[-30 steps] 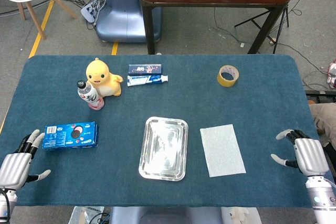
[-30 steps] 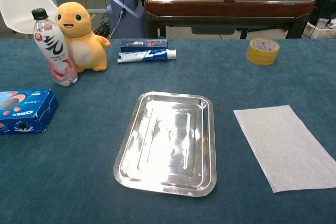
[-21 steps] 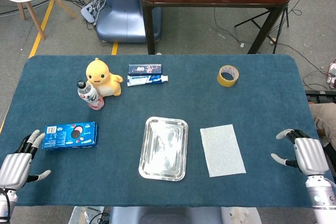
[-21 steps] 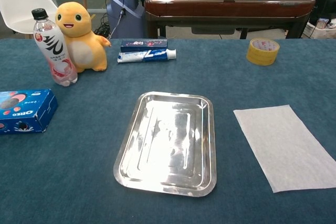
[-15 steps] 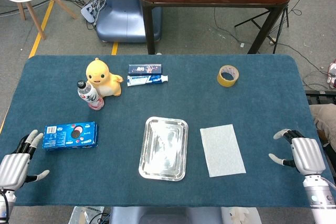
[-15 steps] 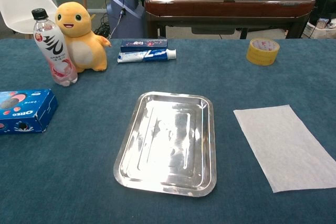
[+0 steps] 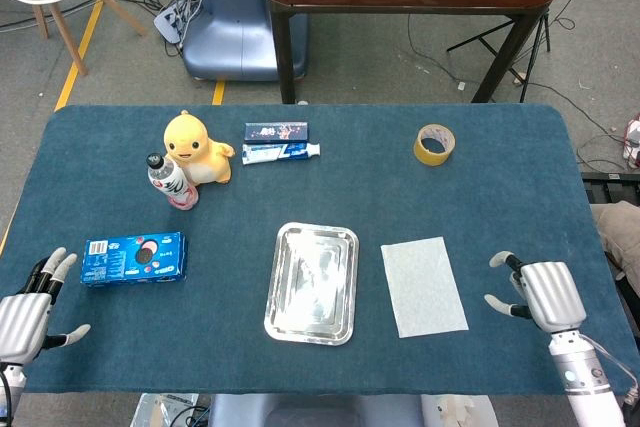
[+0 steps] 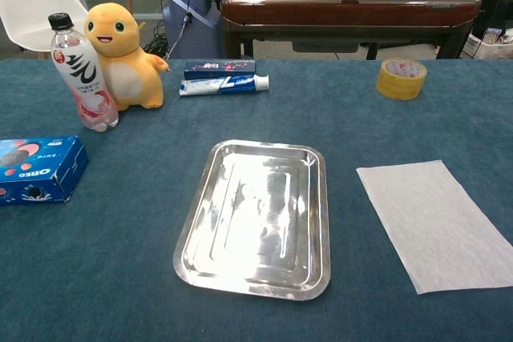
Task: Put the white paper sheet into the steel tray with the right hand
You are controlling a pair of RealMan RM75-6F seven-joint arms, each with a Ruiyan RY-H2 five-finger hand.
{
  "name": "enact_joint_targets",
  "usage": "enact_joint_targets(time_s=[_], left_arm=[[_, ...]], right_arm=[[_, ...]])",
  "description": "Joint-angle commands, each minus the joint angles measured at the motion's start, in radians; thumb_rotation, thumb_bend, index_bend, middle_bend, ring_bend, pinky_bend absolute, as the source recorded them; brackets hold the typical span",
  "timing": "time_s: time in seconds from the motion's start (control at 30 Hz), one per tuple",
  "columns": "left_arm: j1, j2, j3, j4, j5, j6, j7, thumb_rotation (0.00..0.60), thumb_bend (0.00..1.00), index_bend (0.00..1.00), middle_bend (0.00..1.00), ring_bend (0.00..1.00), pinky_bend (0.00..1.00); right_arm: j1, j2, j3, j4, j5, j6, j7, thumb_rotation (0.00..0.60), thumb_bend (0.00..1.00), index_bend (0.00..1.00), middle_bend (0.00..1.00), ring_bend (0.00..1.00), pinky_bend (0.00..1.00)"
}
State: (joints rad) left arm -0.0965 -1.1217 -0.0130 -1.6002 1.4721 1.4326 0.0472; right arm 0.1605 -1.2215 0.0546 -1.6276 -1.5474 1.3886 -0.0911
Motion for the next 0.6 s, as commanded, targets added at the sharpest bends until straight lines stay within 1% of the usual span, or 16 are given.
enact_joint_targets(time_s=[0.03, 0.2, 0.6], left_arm=[[0.001, 0.002, -0.001, 0.003, -0.002, -0.001, -0.006, 0.600, 0.07, 0.00, 0.00, 0.02, 0.41], [0.004, 0.008, -0.006, 0.008, -0.012, 0.001, -0.023, 0.600, 0.07, 0.00, 0.01, 0.02, 0.41], [0.017, 0.028, -0.018, 0.003, -0.031, 0.016, -0.051, 0.600, 0.07, 0.00, 0.01, 0.02, 0.41]], right_arm=[[0.021, -0.022, -0.008, -0.012, -0.019, -0.022, -0.028, 0.600, 0.00, 0.45, 1.00, 1.00, 1.00], [0.038, -0.056, -0.020, -0.034, -0.029, -0.049, -0.070, 0.600, 0.00, 0.45, 1.00, 1.00, 1.00], [0.045, -0.146, -0.079, -0.042, -0.055, -0.090, -0.148, 0.600, 0.00, 0.45, 1.00, 1.00, 1.00]])
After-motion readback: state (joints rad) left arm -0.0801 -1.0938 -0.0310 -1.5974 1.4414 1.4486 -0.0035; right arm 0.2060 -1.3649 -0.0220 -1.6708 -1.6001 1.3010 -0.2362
